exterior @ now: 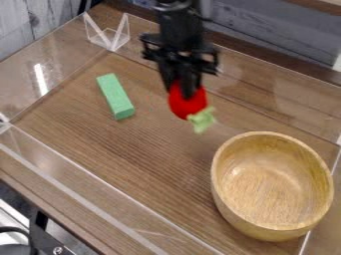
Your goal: Move the red object to the right side of the table
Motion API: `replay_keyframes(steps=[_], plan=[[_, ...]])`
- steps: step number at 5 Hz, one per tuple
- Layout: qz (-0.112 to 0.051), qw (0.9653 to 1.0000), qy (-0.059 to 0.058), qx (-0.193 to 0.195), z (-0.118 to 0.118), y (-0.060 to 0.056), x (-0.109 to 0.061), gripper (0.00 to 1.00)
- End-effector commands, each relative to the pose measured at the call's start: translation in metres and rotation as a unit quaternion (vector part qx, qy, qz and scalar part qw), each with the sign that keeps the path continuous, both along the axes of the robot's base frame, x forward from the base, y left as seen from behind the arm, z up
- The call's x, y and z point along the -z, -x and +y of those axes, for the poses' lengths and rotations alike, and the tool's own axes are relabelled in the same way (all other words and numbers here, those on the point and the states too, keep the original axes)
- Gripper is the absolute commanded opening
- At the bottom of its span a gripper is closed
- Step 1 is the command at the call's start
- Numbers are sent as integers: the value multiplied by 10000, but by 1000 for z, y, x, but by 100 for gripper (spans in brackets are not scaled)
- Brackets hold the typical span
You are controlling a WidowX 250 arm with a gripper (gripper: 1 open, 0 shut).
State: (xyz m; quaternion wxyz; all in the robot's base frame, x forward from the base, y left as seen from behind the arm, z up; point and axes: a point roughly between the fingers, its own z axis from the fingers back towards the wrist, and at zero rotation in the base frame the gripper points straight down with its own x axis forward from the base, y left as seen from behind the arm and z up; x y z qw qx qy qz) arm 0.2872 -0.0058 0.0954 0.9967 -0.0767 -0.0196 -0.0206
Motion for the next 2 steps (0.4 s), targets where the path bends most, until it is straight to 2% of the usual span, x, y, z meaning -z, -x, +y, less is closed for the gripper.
replay_keyframes(steps=[1, 2], plan=[[-215, 9997, -96, 110, -13, -7, 6, 0], [-258, 9994, -193, 104, -10, -17, 19, 0]])
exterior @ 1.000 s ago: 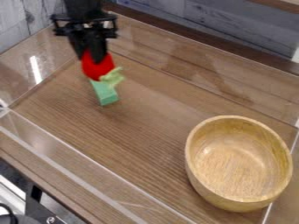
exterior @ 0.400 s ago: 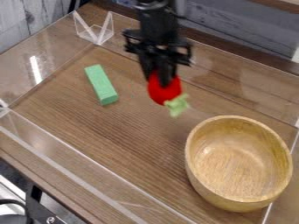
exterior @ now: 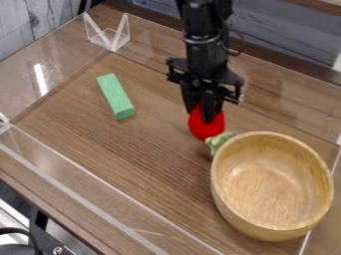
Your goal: Move the red object to the right side of the table
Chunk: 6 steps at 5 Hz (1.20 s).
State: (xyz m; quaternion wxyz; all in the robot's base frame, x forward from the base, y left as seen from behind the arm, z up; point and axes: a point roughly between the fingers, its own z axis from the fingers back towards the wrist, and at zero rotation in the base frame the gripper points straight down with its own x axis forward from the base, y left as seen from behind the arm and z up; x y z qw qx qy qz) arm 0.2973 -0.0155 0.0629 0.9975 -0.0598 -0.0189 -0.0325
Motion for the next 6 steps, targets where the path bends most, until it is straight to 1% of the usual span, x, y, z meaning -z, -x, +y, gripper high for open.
replay_keyframes(steps=[1, 2, 3, 4, 5, 6], plan=[[-325, 9994, -75, 122, 9, -14, -14, 0], [-361, 9990, -118, 234, 17, -19, -14, 0], [-393, 9991, -164, 38, 34, -24, -21, 0], [-450, 9987, -180, -159, 47, -23, -26, 0], [-496, 9986, -187, -43, 55, -22, -22, 0], [-500, 9985, -187, 118, 61, -21, -18, 0]])
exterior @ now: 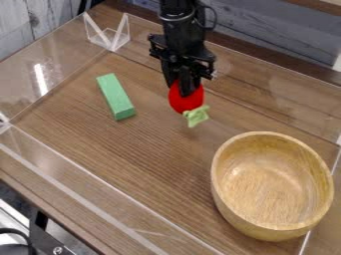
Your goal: Move the red object to the right side of the table
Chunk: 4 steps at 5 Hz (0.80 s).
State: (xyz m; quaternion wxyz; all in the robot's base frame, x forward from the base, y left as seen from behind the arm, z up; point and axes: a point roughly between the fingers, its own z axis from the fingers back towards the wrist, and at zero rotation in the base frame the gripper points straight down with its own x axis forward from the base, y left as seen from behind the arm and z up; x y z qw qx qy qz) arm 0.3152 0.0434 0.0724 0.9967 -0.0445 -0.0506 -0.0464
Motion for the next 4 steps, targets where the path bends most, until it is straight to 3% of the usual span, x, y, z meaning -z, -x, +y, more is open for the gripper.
replay_keyframes(steps=[1, 3, 4], plan=[[-163, 9996, -43, -220, 0, -5, -3, 0], [-191, 9980, -41, -609, -9, -8, 3, 0], [-369, 9977, -50, -558, -24, -22, -17, 0]])
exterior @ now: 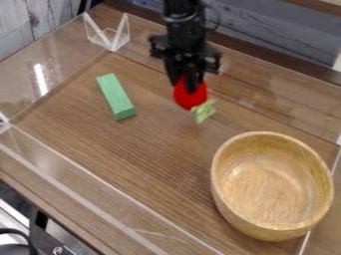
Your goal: Move the red object to the right side of the table
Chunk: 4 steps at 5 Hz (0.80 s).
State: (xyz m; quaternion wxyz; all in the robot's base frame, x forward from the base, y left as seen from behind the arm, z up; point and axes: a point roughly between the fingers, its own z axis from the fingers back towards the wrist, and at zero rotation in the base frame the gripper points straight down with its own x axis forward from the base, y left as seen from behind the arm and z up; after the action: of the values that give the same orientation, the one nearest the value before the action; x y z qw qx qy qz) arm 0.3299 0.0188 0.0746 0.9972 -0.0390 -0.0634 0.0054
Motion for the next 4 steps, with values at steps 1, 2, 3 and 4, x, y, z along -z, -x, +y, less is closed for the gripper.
replay_keyframes(steps=[1, 2, 3, 4], plan=[[-339, 9994, -10, -102, -34, -23, -20, 0], [-248, 9995, 46, -185, -70, -33, -8, 0], [-193, 9996, 36, 184, -63, -44, 7, 0], [-129, 9989, 22, 446, -43, -49, 23, 0]])
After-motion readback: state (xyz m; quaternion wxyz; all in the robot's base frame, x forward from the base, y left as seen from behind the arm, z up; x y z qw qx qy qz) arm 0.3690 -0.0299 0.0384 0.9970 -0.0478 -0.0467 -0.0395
